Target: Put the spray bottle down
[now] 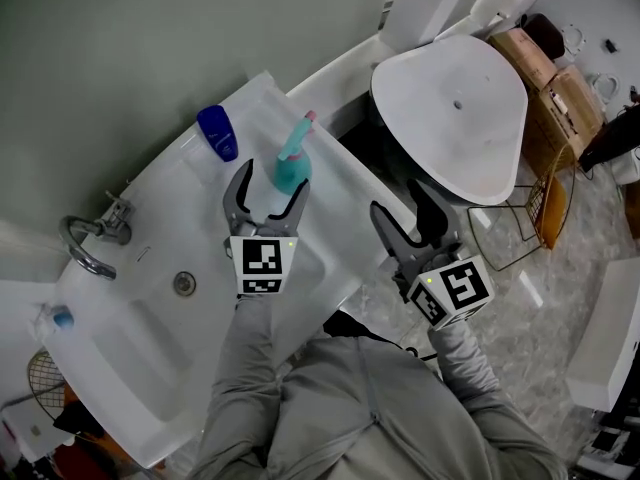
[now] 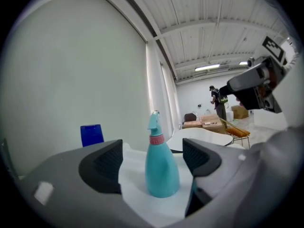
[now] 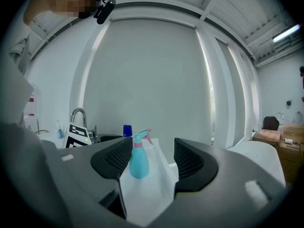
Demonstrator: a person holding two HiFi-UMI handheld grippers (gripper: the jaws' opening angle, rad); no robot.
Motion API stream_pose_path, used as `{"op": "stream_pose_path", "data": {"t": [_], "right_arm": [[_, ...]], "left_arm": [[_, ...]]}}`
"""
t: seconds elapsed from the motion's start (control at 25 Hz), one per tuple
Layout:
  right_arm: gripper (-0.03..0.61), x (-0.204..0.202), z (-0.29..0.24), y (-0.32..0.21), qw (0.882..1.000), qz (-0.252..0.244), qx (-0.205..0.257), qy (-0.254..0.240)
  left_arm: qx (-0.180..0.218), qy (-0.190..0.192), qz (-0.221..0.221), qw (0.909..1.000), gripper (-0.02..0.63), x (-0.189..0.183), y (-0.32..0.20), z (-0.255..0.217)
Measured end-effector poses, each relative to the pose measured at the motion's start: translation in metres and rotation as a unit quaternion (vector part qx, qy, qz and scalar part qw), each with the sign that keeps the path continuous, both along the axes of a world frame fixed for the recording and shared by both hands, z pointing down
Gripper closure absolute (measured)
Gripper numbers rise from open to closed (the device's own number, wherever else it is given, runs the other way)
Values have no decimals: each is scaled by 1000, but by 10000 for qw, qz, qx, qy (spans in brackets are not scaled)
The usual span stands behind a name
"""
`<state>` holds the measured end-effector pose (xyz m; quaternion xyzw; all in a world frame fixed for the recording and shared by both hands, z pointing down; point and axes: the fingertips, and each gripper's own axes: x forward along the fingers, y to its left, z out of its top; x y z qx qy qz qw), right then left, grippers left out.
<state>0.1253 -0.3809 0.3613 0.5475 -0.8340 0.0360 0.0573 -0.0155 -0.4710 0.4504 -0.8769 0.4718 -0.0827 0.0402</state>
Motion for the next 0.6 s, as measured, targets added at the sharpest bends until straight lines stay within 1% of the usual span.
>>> {"op": "stream_pose_path", "data": {"t": [0.24,0.6], "right_arm": [[318,-13,-6,11,9999,-119,79,-45],[318,-35,-11,34,9994,-241,193,-127]], "left_arm": [[84,112,-256,9996,193,-30,27,-21],[157,56,-473,9987,193,-65,75,-35]]}}
